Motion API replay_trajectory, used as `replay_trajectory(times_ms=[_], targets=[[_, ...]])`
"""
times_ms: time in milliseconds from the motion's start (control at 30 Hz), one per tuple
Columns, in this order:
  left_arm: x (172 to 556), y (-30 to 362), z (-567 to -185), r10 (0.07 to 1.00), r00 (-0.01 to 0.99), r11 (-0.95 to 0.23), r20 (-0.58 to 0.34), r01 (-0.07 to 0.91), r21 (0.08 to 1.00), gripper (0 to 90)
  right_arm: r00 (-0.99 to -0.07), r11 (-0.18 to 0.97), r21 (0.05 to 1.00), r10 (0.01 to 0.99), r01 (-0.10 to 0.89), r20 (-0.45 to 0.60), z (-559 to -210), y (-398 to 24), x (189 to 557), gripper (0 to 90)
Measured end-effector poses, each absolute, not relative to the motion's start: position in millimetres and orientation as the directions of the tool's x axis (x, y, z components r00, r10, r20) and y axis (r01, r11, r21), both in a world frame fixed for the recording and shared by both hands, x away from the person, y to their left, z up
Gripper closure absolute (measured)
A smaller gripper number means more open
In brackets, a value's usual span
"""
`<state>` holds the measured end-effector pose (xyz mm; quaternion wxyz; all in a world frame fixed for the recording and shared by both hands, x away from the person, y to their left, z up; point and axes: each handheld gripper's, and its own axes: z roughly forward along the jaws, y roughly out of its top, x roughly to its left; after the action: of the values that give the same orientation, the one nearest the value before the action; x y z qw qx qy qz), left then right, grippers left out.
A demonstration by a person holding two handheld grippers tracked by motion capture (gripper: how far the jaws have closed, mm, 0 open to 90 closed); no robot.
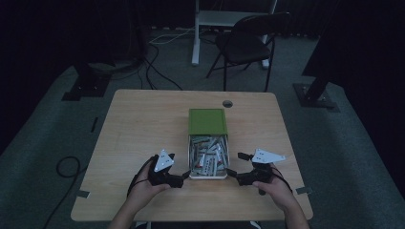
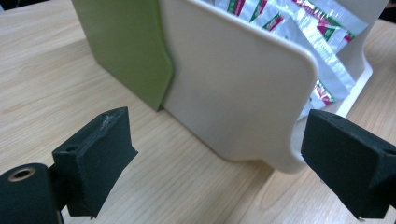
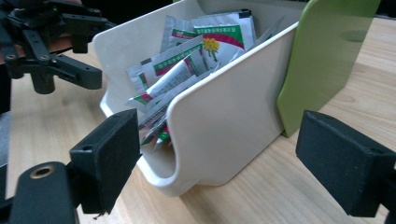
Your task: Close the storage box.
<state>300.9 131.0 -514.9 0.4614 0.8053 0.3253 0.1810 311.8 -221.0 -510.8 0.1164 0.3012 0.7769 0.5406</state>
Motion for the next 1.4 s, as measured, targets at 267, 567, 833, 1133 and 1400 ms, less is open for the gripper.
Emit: replay_trajectory(times_ms=[267, 567, 833, 1133, 1400], targets=[[306.4, 129.0, -511.1, 0.696, 0.718, -0.323, -0.004, 0.319, 0.891, 9.6, -0.784, 0.26, 0.905, 0.61, 0.336, 0.116, -513.7, -219.4, 314.8, 13.5], [311.5, 127.1, -512.3, 0.7, 0.715, -0.325, -0.005, 0.325, 0.888, 9.6, -0.766, 0.288, 0.897, 0.638, 0.335, 0.082, -513.7, -219.1, 317.8, 13.5], [312.5, 126.0, -511.5, 0.699, 0.715, -0.336, 0.001, 0.327, 0.883, 9.6, -0.766, 0.277, 0.898, 0.635, 0.343, 0.096, -513.1, -219.1, 319.2, 13.5], [317.3, 126.1, -511.4, 0.695, 0.719, -0.339, -0.001, 0.329, 0.881, 9.5, -0.76, 0.28, 0.898, 0.643, 0.341, 0.088, -511.9, -219.1, 321.8, 13.5], [320.8, 124.9, -509.8, 0.696, 0.718, -0.344, 0.0, 0.333, 0.878, 9.6, -0.759, 0.282, 0.898, 0.646, 0.338, 0.082, -511.3, -218.8, 323.3, 13.5]])
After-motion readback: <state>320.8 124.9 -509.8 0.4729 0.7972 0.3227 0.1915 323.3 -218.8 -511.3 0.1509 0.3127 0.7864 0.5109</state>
